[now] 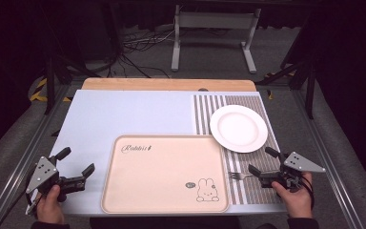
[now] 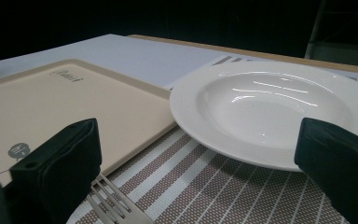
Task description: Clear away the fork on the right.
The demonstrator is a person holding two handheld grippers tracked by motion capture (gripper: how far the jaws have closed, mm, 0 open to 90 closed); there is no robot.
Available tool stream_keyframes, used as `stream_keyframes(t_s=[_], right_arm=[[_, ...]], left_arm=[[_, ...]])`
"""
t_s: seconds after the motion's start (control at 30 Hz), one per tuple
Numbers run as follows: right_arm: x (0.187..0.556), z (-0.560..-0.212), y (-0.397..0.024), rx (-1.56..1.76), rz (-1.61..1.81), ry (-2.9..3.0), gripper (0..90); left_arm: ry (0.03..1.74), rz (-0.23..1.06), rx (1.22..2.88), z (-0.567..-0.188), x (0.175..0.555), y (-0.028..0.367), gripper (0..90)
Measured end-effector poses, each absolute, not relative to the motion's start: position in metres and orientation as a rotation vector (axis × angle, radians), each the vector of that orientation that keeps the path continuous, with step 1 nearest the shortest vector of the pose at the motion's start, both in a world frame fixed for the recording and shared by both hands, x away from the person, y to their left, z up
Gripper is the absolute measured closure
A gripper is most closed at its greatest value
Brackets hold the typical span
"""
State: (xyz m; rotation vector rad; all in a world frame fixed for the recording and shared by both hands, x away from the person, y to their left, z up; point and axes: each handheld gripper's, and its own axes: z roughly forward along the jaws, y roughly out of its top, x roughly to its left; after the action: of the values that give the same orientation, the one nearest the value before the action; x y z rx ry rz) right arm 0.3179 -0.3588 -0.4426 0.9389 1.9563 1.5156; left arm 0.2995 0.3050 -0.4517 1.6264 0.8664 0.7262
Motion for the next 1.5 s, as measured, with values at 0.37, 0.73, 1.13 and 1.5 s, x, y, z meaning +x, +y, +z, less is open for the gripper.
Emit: stream_keyframes(t_s=[0.37, 0.73, 1.13, 1.5], right_arm=[[0.328, -0.426, -0.347, 0.905, 1.480, 2.020, 1.2], [0.338, -0.404, -0.342, 0.870, 1.412, 2.095, 1.1], [0.347, -0.385, -0.335, 0.800, 1.241, 2.257, 3.0], [0.355, -0.375, -0.326, 0.716, 0.995, 2.465, 5.3]], left_arm=[[0.868, 0.719, 1.632, -0.452, 0.300, 0.304, 0.1], [0.870, 0.715, 1.633, -0.452, 0.300, 0.304, 0.1], [0.868, 0.713, 1.637, -0.452, 0.300, 0.304, 0.1], [0.868, 0.715, 1.638, -0.453, 0.300, 0.304, 0.1]])
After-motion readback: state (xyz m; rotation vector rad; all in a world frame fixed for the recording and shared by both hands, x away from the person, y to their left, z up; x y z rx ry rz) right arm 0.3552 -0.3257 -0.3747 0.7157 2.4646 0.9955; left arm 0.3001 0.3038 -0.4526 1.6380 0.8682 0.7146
